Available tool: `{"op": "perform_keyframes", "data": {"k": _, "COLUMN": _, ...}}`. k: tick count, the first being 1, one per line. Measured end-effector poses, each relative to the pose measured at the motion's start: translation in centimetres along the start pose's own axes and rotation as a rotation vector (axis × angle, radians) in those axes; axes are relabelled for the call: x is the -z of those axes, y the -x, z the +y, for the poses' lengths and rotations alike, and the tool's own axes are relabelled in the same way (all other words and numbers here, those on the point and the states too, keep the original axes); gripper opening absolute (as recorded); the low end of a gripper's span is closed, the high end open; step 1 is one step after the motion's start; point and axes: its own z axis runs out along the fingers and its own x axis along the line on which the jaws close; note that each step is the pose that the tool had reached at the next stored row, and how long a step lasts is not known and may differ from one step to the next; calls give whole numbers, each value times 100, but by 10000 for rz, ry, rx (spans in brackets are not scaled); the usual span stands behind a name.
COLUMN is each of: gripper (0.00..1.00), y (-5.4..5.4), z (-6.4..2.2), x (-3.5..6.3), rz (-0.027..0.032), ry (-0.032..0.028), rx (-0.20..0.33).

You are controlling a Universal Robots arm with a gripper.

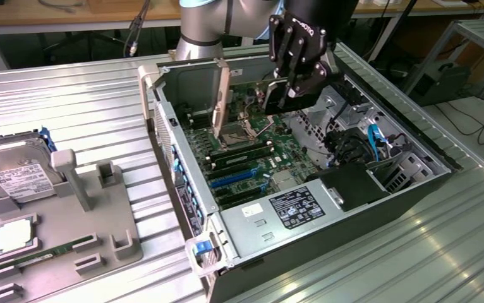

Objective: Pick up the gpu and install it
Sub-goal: 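Insert the gpu into the slot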

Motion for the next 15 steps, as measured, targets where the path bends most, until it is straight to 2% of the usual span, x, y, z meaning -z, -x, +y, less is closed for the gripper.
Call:
{"op": "perform_keyframes", "data": {"k": 8, "gripper": 28, "y": -2, "z": -3, "x": -29, "rz": 10, "ry": 6, "rx": 282}}
{"op": "perform_keyframes", "data": {"k": 10, "gripper": 28, "y": -6, "z": -4, "x": -37, "rz": 30, "ry": -7, "rx": 309}}
{"op": "perform_keyframes", "data": {"k": 15, "gripper": 28, "y": -1, "z": -5, "x": -56, "rz": 31, "ry": -14, "rx": 380}}
